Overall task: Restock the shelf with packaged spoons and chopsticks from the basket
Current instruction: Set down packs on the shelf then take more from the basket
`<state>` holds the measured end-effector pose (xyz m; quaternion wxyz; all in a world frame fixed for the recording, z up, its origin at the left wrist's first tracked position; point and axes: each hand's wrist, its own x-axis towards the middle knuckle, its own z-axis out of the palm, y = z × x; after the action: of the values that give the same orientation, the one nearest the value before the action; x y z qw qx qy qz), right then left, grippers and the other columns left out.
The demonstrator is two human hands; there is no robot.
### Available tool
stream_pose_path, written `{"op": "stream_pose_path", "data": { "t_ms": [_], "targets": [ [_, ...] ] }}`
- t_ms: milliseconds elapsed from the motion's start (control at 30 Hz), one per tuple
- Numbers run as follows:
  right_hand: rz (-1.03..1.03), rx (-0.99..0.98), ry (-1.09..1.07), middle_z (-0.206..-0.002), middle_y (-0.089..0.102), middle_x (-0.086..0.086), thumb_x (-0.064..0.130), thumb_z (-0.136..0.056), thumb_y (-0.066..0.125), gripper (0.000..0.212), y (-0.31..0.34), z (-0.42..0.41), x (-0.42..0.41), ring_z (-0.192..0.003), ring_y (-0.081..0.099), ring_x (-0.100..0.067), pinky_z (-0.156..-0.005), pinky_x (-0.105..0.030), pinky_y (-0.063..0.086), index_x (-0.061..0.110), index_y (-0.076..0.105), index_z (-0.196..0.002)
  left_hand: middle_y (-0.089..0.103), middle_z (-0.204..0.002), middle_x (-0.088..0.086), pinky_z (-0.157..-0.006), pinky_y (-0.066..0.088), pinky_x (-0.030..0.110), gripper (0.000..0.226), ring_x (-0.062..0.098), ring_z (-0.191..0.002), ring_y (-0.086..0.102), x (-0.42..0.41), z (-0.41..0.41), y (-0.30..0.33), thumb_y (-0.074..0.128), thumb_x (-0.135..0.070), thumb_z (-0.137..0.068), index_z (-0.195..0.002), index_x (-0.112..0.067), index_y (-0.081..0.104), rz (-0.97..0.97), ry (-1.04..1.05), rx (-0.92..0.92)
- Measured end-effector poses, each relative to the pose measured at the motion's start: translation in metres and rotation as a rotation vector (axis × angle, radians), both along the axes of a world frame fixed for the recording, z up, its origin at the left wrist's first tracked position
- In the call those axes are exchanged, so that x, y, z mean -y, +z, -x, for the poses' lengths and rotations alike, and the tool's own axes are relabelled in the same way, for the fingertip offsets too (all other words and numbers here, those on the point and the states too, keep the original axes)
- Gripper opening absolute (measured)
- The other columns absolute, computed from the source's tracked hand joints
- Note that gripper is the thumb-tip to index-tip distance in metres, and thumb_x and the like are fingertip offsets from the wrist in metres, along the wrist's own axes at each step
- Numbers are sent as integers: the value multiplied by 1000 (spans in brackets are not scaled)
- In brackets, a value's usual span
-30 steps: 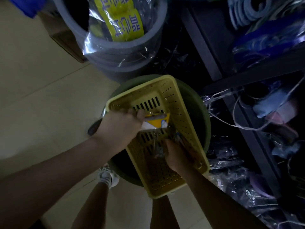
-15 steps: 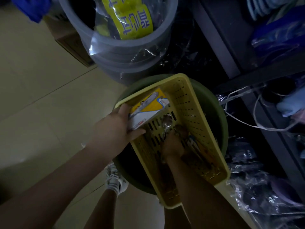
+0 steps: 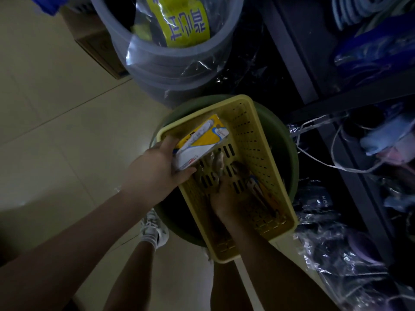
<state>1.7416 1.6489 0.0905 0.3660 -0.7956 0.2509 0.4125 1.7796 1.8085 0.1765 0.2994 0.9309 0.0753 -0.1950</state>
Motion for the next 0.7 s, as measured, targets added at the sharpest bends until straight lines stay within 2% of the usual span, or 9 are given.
{"op": "stream_pose_path", "data": {
  "t_ms": [67,133,267,333,467,533,600,667,700],
  "targets": [
    [-106,-141,-57,-127,55,-9,28,-97,42,39,0,13,-2,-105,57,-26,-89,-35,48,16,44,-134,61,-105,16,-64,41,35,53,38,-91,59,1,2,2,69,-38,-75,-113,-8,49,12,10,-6],
    [-123,-235,-42,-110,61,-4,42,-94,44,39,5,15,-3,-101,58,-22,-94,-41,48,17,55,-121,62,-103,16,-65,44,37,52,37,-90,59,2,4,2,69,-37,-75,-112,-8,49,19,19,-4],
    [-44,-243,109,-113,62,-13,25,-96,45,31,-9,17,2,-108,58,-26,-92,-39,47,6,58,-115,64,-102,16,-65,45,36,52,36,-89,60,-1,8,1,69,-38,-74,-114,-9,50,20,36,0],
    [-33,-288,126,-113,63,-14,28,-95,44,33,-11,19,6,-108,58,-29,-92,-38,46,5,60,-112,64,-100,16,-64,44,34,52,36,-87,60,-2,9,0,69,-38,-74,-113,-9,50,26,37,3],
    [-162,-369,-36,-120,61,-11,34,-93,49,35,-7,18,15,-114,56,-30,-101,-45,43,9,58,-116,65,-98,16,-65,46,36,49,36,-86,61,-5,10,-4,71,-36,-73,-108,-8,52,47,38,13],
    [-225,-437,-166,-128,57,-6,45,-85,58,54,-7,16,15,-120,51,-28,-102,-44,39,13,52,-128,65,-96,15,-65,47,36,48,35,-84,61,-6,10,-6,71,-36,-73,-106,-8,52,48,36,19],
    [-259,-522,-242,-127,58,-5,52,-72,69,67,-8,12,15,-120,51,-28,-104,-45,38,14,55,-125,65,-96,15,-64,47,36,49,35,-84,61,-5,11,-6,70,-36,-73,-108,-8,52,48,40,20],
    [-300,-589,-287,-119,63,-10,45,-67,75,59,-2,4,15,-113,56,-30,-102,-46,42,11,61,-114,65,-97,16,-64,44,33,52,35,-85,61,-4,12,-5,71,-36,-73,-112,-9,51,63,51,19],
    [-315,-597,-328,-110,66,-11,40,-73,72,45,0,1,16,-105,60,-29,-95,-42,47,10,64,-106,65,-98,16,-64,43,33,54,36,-86,61,-4,12,-5,72,-36,-73,-115,-10,50,78,62,11]
  ]
}}
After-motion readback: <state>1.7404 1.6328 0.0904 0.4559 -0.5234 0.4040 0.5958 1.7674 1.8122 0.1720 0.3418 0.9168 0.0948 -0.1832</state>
